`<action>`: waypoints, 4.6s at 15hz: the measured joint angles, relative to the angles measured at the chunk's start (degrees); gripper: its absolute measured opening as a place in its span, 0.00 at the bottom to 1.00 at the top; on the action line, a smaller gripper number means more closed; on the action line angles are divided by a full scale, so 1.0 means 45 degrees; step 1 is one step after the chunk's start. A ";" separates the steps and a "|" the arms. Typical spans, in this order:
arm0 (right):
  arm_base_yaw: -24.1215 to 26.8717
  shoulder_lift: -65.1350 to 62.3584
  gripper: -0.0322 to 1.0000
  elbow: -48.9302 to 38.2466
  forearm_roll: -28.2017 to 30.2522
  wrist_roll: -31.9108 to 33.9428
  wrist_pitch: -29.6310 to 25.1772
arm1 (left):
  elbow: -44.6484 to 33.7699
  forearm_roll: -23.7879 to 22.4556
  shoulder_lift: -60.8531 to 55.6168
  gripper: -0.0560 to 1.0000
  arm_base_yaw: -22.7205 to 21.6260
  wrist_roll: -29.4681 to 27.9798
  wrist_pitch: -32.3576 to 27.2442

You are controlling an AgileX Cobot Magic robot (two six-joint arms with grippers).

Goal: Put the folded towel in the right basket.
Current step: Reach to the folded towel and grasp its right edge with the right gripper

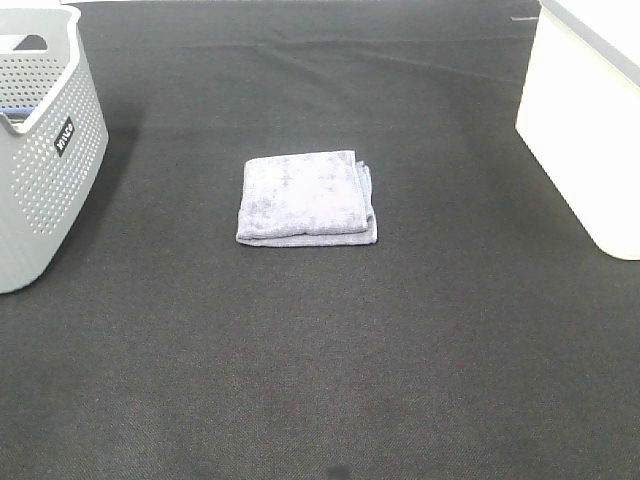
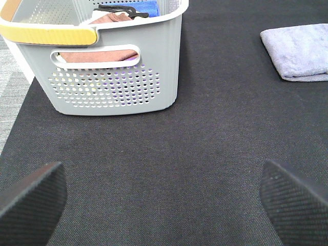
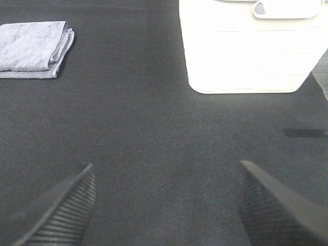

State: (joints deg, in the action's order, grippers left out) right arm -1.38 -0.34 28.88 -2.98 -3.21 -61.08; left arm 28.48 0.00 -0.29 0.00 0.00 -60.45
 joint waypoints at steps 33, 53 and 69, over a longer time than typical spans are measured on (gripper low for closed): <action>0.0000 0.0000 0.73 0.0000 0.0000 0.0000 0.0000 | 0.0000 0.0000 0.0000 0.98 0.0000 0.0000 0.0000; 0.0000 0.0000 0.73 0.0000 0.0000 0.0000 0.0000 | 0.0000 0.0000 0.0000 0.98 0.0000 0.0000 0.0000; 0.0000 0.8913 0.73 0.4354 -0.0611 0.0000 0.3209 | 0.0000 0.0000 0.0000 0.98 0.0000 0.0000 0.0000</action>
State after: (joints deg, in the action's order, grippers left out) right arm -1.38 39.76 48.47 -5.73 -3.21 -46.64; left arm 28.48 0.00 -0.29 0.00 0.00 -60.45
